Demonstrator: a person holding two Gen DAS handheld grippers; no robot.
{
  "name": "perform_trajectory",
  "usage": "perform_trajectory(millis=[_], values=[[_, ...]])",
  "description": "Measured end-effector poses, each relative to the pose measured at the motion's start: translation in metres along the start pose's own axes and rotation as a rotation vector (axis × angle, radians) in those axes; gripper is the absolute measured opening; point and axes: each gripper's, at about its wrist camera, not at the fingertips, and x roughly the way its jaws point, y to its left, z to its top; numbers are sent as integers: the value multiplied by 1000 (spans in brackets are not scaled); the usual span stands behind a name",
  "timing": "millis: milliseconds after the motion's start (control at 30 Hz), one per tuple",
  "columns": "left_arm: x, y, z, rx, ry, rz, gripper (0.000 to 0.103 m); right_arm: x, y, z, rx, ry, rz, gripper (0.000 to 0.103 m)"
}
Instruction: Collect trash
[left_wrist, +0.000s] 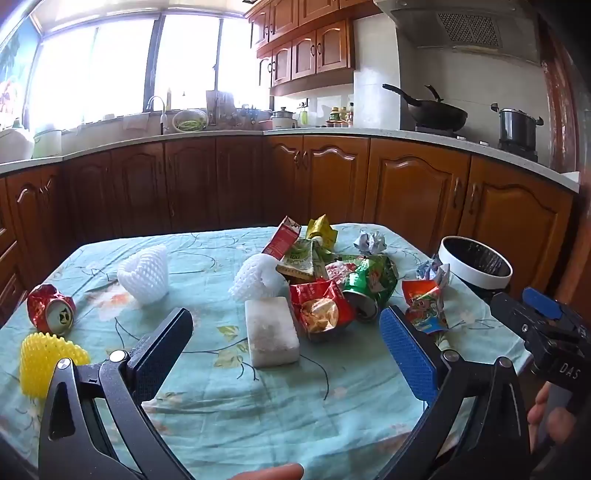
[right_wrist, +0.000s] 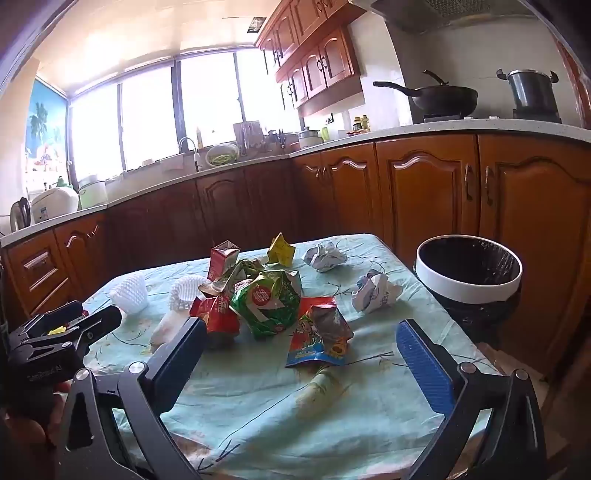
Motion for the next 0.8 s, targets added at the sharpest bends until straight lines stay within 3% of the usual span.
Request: perform_trajectory(millis=[267,800], values=[[-12,6,0,-51,-3,-12,103,-2,2,0,-17,-7,-9,103],[-1,8,-3,-52,23,-10,103,-2,3,1,-24,-11,-32,103]])
